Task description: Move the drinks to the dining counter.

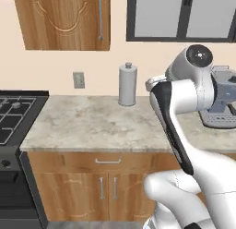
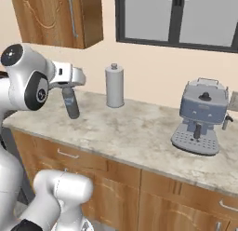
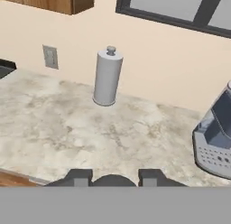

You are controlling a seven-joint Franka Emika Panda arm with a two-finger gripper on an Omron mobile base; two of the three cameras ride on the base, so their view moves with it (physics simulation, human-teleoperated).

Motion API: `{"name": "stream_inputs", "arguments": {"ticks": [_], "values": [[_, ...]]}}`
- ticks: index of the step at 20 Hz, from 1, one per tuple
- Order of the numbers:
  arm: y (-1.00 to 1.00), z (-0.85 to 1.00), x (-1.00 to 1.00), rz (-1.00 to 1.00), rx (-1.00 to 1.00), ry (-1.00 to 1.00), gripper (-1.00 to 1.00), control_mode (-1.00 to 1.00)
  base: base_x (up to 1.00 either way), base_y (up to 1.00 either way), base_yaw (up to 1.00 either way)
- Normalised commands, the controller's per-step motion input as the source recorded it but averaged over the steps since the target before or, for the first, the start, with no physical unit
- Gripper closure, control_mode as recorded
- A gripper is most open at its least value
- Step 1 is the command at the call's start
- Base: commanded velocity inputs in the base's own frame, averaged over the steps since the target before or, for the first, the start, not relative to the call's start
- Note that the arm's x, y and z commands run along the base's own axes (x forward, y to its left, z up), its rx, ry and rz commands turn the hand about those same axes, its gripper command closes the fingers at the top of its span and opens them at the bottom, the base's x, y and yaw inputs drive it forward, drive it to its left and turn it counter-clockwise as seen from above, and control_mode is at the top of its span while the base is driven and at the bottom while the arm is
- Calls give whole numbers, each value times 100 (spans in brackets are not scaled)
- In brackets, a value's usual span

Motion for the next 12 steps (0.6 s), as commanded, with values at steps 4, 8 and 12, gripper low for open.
{"name": "stream_inputs", "arguments": {"ticks": [4, 8, 12], "values": [[0, 0, 0, 0, 0, 0, 100, 100, -57, 0, 80], [0, 0, 0, 0, 0, 0, 100, 100, -22, 0, 96], [0, 0, 0, 0, 0, 0, 100, 100, 0, -1, 100]]}}
